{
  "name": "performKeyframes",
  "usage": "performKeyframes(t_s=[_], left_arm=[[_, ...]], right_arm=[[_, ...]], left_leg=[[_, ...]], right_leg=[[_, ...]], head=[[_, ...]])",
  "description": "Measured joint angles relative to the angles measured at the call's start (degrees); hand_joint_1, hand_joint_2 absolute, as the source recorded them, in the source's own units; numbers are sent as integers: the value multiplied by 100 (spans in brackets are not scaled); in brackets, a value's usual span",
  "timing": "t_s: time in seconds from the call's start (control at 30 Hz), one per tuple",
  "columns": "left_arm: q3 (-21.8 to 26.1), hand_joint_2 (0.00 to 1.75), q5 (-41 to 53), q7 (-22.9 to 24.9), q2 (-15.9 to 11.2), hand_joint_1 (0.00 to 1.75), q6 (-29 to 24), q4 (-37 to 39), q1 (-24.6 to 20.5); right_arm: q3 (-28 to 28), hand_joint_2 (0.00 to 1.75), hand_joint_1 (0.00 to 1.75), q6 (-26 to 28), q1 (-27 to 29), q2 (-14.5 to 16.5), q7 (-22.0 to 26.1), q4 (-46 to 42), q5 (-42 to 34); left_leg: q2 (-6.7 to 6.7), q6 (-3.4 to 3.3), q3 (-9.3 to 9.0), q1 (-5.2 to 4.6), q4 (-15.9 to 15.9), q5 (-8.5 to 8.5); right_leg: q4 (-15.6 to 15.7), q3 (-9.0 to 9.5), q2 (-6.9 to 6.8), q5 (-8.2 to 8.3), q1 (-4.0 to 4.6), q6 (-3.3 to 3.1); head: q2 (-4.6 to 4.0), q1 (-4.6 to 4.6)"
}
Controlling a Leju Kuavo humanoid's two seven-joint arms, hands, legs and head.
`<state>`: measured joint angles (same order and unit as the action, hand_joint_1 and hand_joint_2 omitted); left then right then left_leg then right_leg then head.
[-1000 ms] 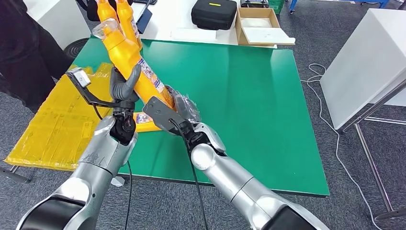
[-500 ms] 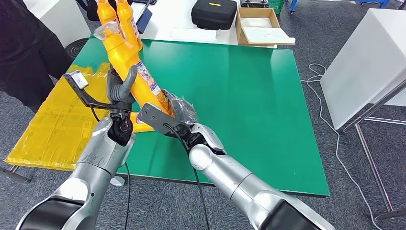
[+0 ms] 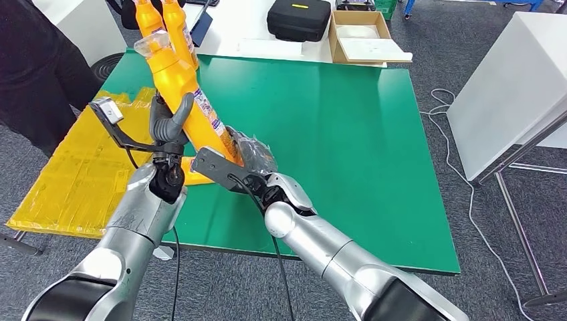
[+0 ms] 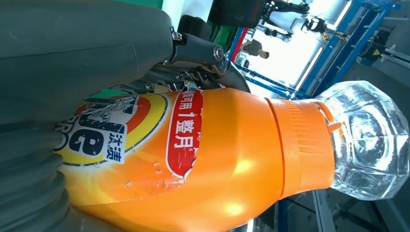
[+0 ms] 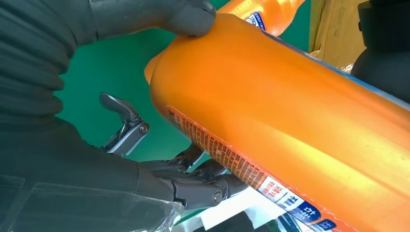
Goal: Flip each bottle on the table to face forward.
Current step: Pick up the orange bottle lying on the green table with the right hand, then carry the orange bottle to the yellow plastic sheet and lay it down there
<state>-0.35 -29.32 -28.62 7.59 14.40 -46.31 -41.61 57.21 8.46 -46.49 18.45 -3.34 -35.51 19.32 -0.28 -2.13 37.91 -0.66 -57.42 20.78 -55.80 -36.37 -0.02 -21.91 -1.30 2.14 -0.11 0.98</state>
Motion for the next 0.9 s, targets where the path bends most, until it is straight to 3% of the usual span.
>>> performKeyframes(t_s=[0.43, 0.63, 0.67, 0.77, 0.8, 0.83, 0.9], left_arm=[[118, 175, -180, 164, -5, 175, 401, 122, -16], [217, 175, -469, 354, -25, 175, 735, 228, -111], [225, 175, -479, 367, -25, 175, 747, 244, -128], [234, 175, -484, 389, -25, 175, 759, 277, -158], [236, 175, -499, 392, -26, 175, 765, 281, -162], [244, 175, -534, 399, -32, 175, 773, 283, -164], [296, 175, -681, 453, -72, 175, 811, 283, -172]], right_arm=[[-99, 175, 175, 80, 28, 1, 43, 55, 212], [-615, 175, 175, 95, 43, 18, 227, 111, 1114], [-708, 175, 146, 68, 53, 28, 245, 111, 1207], [-906, 175, 15, 31, 96, 62, 257, 111, 1362], [-963, 175, 0, 49, 110, 70, 251, 108, 1433], [-1025, 175, 0, 78, 128, 71, 236, 92, 1545], [-1221, 87, 0, 102, 194, 37, 183, -41, 1931]], left_leg=[[1, 0, 0, 0, 0, 0], [0, 0, 0, 0, 0, 0], [0, 0, 1, 0, 0, 0], [0, 0, 0, 0, 0, 0], [0, 0, 1, 0, 0, 0], [1, 0, 1, 0, 0, 0], [0, 0, 1, 0, 0, 0]], right_leg=[[0, -2, 0, 0, 0, 0], [-1, 0, 0, 1, 0, 0], [-1, 0, 0, 1, 0, 0], [-1, -1, 0, 1, 0, 0], [-1, -1, 0, 1, 0, 0], [-1, -1, 0, 1, 0, 0], [-1, -1, 0, 0, 1, 0]], head=[[0, -1], [0, -1], [0, -1], [0, 0], [0, 0], [0, 0], [0, 0]])
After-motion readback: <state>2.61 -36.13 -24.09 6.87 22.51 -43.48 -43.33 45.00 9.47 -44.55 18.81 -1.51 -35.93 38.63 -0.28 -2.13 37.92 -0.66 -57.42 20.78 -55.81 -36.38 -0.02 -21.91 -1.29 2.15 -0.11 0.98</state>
